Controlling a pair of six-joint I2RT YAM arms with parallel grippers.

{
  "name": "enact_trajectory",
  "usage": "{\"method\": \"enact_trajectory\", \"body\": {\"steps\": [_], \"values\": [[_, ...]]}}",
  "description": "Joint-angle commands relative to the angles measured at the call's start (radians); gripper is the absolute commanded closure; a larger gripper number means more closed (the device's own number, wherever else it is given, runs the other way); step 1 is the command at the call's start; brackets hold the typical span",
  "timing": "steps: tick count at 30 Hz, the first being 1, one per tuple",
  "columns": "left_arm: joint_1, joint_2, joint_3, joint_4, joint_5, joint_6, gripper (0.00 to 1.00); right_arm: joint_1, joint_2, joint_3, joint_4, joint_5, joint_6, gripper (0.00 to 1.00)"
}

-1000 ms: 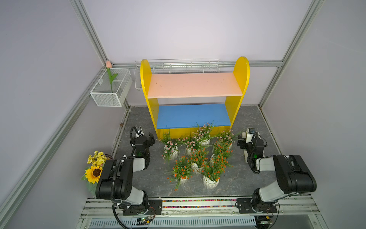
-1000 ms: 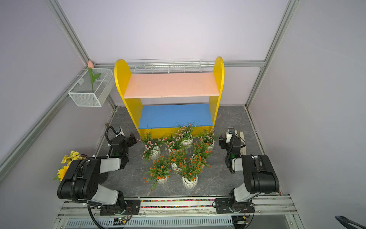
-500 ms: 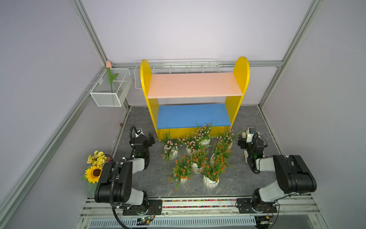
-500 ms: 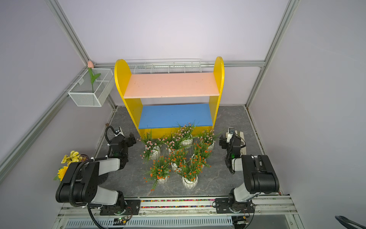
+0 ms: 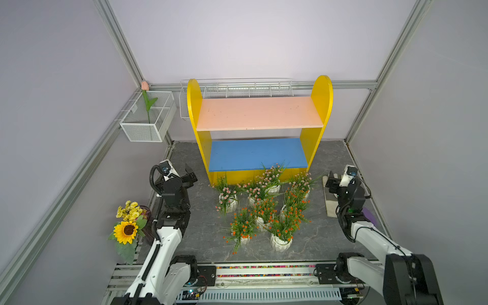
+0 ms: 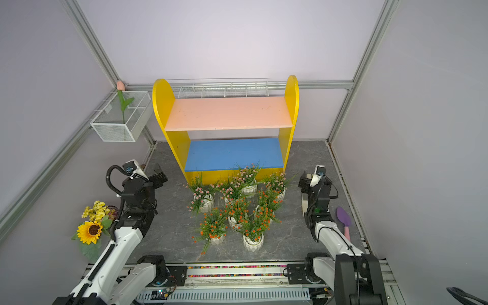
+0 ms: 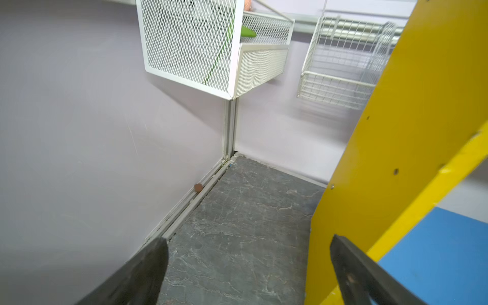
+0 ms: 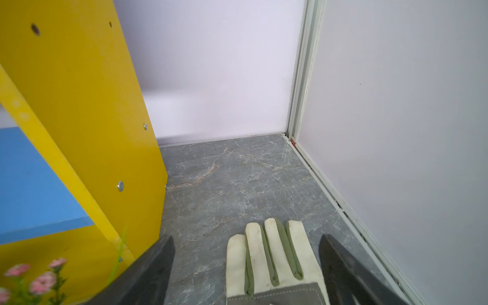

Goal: Place the baby's breath potted plants on the rack by color
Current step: Pick up the baby's breath potted plant from the center of the board.

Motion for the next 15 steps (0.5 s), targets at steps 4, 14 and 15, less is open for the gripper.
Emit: {"method": "enact_trajectory", "body": {"steps": [4, 14, 15], "values": [[-0.007, -0.148, 0.045, -0.185, 0.124, -0.106, 0.01, 0.037, -0.147, 0.203, -0.522, -0.096, 0.148, 0.12], [-0.008, -0.189, 0.116, -0.248, 0.365, -0.138, 0.01, 0.097, -0.215, 0.314, -0.99, -0.162, 0.344, 0.03], [-0.007, -0.197, 0.107, -0.226, 0.38, -0.146, 0.01, 0.107, -0.214, 0.321, -1.05, -0.148, 0.373, 0.02]]}}
